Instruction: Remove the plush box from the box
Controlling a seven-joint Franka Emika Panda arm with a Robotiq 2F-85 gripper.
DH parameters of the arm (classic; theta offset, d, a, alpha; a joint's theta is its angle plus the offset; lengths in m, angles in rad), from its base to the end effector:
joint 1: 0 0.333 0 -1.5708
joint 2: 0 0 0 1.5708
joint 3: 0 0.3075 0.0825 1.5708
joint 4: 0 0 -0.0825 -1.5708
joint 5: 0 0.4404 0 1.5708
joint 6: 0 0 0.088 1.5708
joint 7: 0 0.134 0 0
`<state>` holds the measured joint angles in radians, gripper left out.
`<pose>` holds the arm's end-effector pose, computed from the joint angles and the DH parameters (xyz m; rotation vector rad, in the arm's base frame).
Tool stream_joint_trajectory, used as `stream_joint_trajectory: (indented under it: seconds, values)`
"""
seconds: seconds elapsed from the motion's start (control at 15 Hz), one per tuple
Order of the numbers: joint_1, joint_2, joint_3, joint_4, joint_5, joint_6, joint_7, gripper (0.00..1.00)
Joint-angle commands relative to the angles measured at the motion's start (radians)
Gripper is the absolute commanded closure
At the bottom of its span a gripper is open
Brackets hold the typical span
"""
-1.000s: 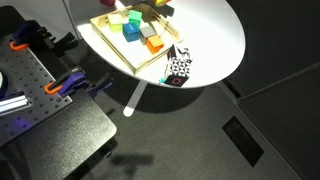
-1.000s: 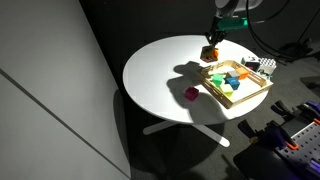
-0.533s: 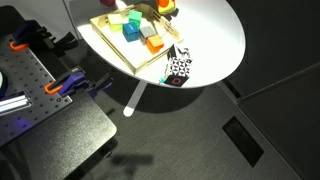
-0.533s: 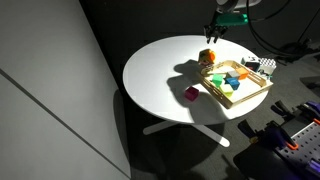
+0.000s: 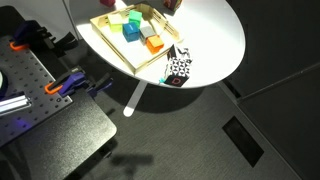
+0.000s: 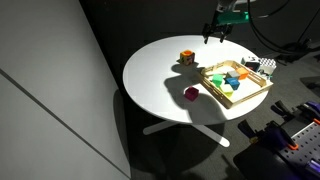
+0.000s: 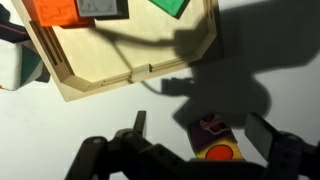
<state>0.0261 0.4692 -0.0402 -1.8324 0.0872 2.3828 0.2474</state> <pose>0.6943 -0.0065 0.2113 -3.0468 0.4874 -0.1176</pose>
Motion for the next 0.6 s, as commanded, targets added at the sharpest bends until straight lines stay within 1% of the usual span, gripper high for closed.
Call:
stream_joint_trajectory:
  seconds: [0.0,0.2,0.53]
  values:
    - [-0.016,-0.066,0.019,-0.024,0.017,-0.156,-0.043,0.00]
    - [-0.008,-0.099,0.013,-0.029,-0.004,-0.257,-0.046,0.00]
    - [-0.005,-0.163,0.007,-0.058,-0.048,-0.352,-0.069,0.00]
